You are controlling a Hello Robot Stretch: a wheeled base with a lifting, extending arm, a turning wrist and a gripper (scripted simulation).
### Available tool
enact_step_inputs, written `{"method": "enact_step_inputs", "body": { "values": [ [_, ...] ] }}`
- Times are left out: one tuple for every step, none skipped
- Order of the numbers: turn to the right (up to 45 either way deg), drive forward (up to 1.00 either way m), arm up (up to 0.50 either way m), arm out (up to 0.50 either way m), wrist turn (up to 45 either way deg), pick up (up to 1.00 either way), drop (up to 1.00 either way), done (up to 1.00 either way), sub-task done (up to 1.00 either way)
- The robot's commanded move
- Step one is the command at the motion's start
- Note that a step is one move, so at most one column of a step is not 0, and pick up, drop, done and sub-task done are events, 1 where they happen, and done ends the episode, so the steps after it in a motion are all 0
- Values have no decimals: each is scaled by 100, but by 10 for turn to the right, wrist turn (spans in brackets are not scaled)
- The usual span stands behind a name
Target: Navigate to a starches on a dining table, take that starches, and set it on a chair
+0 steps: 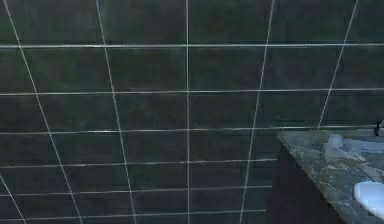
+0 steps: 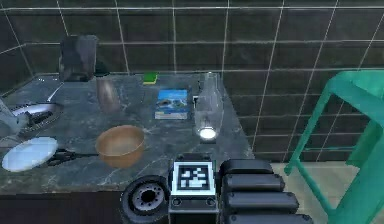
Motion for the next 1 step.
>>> {"method": "enact_step_inputs", "body": {
  "values": [
    [450,0,0,0,0,0,0,0,0]
  ]
}}
